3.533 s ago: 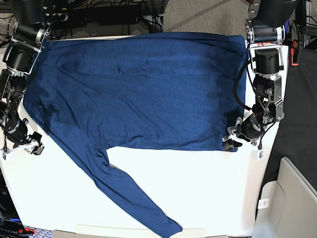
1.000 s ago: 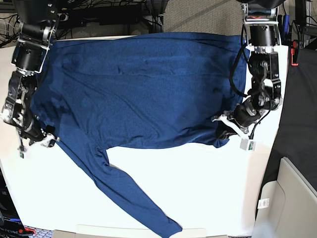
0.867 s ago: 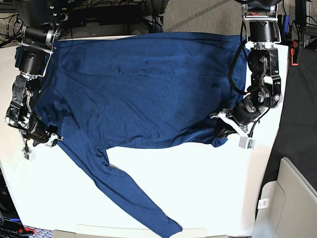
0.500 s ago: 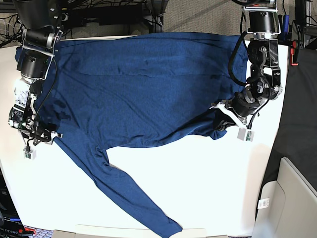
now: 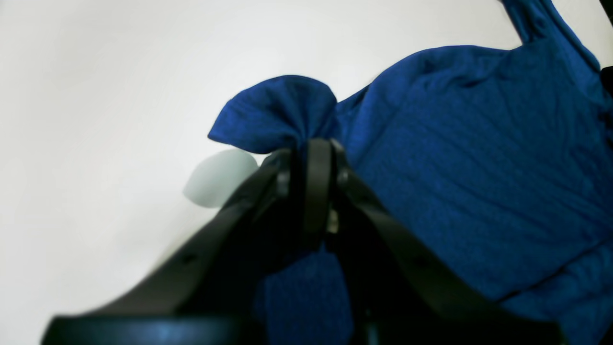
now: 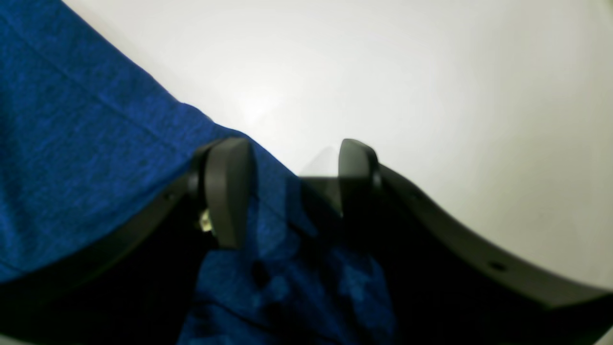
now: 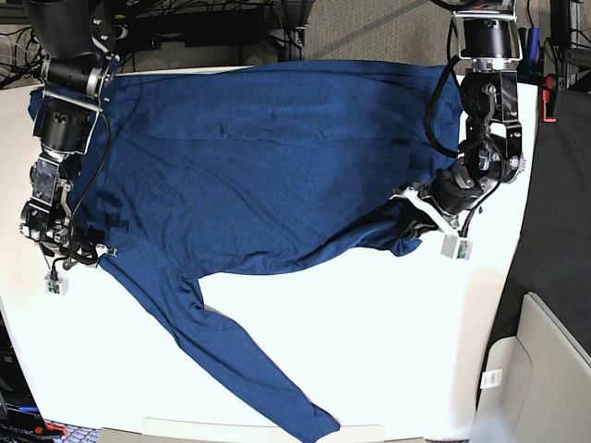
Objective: Fold the T-shirt properly
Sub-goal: 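Lift the hem and fold it over toward the shoulder edge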
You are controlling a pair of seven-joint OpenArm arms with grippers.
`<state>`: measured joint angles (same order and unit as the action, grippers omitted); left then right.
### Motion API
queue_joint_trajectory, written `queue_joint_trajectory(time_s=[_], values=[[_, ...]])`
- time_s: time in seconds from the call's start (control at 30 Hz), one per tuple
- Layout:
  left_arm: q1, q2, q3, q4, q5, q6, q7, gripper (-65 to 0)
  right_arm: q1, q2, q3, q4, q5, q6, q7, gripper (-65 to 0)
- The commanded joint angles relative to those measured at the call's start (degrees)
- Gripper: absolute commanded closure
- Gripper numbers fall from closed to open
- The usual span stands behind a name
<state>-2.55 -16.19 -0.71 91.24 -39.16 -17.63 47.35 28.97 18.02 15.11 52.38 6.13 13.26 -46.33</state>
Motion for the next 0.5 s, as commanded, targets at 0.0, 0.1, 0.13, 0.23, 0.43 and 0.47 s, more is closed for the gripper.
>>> queue_joint_trajectory(time_s=[0.0, 0.1, 0.13, 0.23, 0.43, 0.47], values=[[-1.0, -0.6, -0.3, 1.2, -0.5, -0.3, -1.3, -0.1, 0.0, -0.4, -0.1, -0.2, 0.8, 1.5, -5.1, -27.4], [-1.0, -0.6, -0.3, 1.2, -0.5, -0.3, -1.3, -0.1, 0.0, -0.2, -0.1, 2.3, 3.0, 4.7, -5.1, -22.4], [-1.0, -0.6, -0.3, 1.1, -0.5, -0.3, -1.3, -0.1, 0.0, -0.1, -0.1, 3.4, 3.2, 5.5, -5.1, -21.5], [-1.0, -0.6, -0.3, 1.0, -0.5, -0.3, -1.3, -0.1, 0.0, -0.1, -0.1, 6.6, 3.1, 6.2, -5.1, -21.1], [-1.0, -0.6, -0.3, 0.8, -0.5, -0.3, -1.3, -0.1, 1.4, -0.2, 0.0, 8.1, 3.1, 6.4, -5.1, -20.7], [-1.0, -0.6, -0.3, 0.8, -0.5, -0.3, -1.3, -0.1, 1.5, -0.3, 0.0, 8.1, 3.0, 6.4, -5.1, -20.7]])
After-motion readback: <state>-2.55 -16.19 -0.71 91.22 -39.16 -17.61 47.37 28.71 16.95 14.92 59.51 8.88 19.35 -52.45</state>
